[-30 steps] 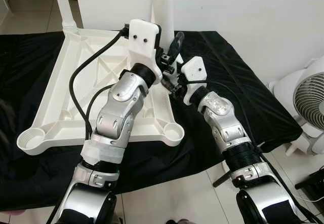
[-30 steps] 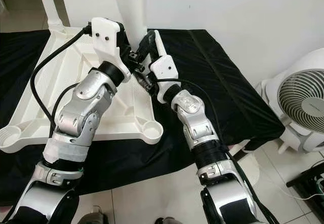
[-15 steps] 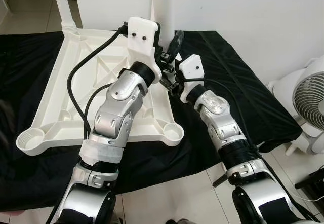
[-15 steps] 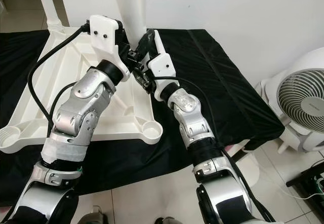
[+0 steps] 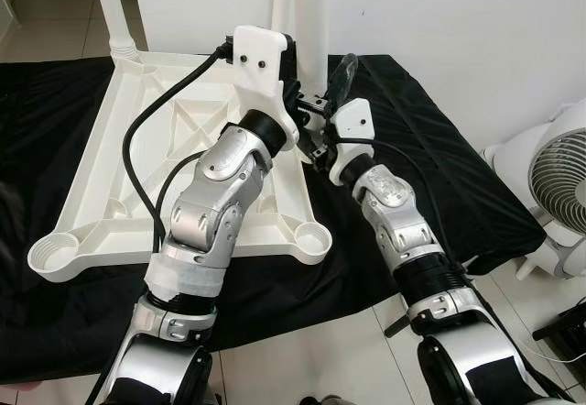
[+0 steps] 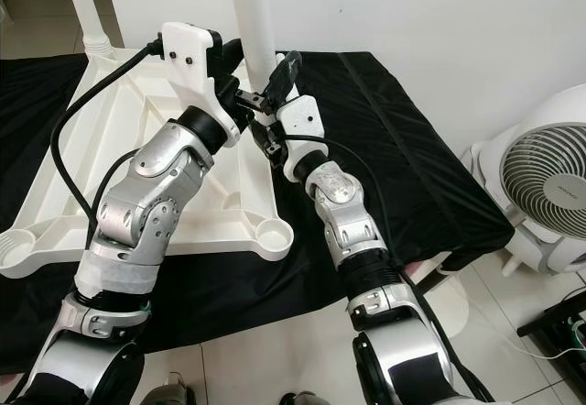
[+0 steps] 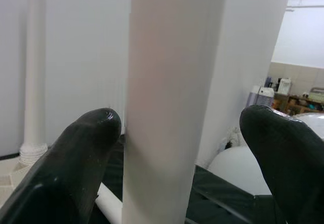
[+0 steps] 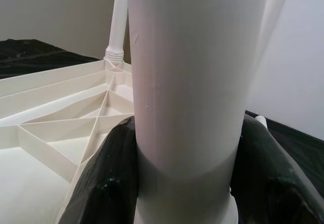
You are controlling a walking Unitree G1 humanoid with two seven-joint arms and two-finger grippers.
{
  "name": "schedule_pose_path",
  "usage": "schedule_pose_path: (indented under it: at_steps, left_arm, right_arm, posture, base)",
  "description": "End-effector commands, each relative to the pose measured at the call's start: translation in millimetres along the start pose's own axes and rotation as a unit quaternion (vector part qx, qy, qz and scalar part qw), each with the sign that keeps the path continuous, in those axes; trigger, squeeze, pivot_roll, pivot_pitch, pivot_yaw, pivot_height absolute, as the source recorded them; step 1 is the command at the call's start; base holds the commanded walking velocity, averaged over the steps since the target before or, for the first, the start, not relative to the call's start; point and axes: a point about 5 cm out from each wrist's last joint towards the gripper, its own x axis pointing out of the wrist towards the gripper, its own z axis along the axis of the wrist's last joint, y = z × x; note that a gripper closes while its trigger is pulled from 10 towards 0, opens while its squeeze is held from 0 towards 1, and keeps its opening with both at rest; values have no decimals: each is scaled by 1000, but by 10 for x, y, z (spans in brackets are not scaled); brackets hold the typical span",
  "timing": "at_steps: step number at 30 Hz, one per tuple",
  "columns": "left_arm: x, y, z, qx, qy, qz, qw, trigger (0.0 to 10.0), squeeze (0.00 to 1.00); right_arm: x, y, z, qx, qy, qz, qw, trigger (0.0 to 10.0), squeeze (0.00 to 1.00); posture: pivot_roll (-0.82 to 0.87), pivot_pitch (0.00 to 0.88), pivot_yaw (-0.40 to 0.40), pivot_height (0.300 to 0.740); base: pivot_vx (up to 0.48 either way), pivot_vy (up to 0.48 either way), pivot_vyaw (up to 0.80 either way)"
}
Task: Building children table
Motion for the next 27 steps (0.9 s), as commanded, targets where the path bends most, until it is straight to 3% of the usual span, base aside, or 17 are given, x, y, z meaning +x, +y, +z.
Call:
schedule_pose_path:
  at_steps: [1, 9, 19, 20, 21, 22, 27]
  left_arm:
    - [33, -54, 53, -9, -6, -31, 999, 10000, 0]
    - [48, 74, 159, -44, -24, -9, 999, 10000, 0]
    - [86, 107, 242, -31, -28, -23, 999, 10000, 0]
    - [91, 99, 267, -24, -29, -36, 999, 8863, 0]
    - [91, 99, 267, -24, -29, -36, 999, 8863, 0]
    - [91, 98, 267, -23, -27, -38, 999, 0, 0]
    - [94, 118, 250, -16, -20, -33, 999, 0, 0]
  right_arm:
    - [-43, -55, -41, 7, 6, -17, 1000, 10000, 0]
    - [-67, -10, -64, 0, 6, -4, 1000, 10000, 0]
    - [-99, 33, -95, -28, 13, 33, 999, 10000, 0]
    - [-115, 27, -115, -39, 18, 37, 998, 10000, 0]
    - [-115, 27, -115, -39, 18, 37, 998, 10000, 0]
    - [-119, 25, -118, -40, 20, 38, 998, 10000, 0]
    - [-131, 13, -127, -40, 23, 39, 998, 10000, 0]
  posture:
    - [139, 53, -59, 740]
    - [137, 52, -64, 740]
    - [137, 49, -63, 740]
    - [136, 51, -63, 740]
    - [136, 51, -63, 740]
    - [134, 55, -61, 740]
    - [133, 59, -61, 740]
  base:
    - [0, 0, 0]
    - [0, 0, 0]
    - [0, 0, 0]
    - [0, 0, 0]
    - [0, 0, 0]
    - [0, 0, 0]
    - [0, 0, 0]
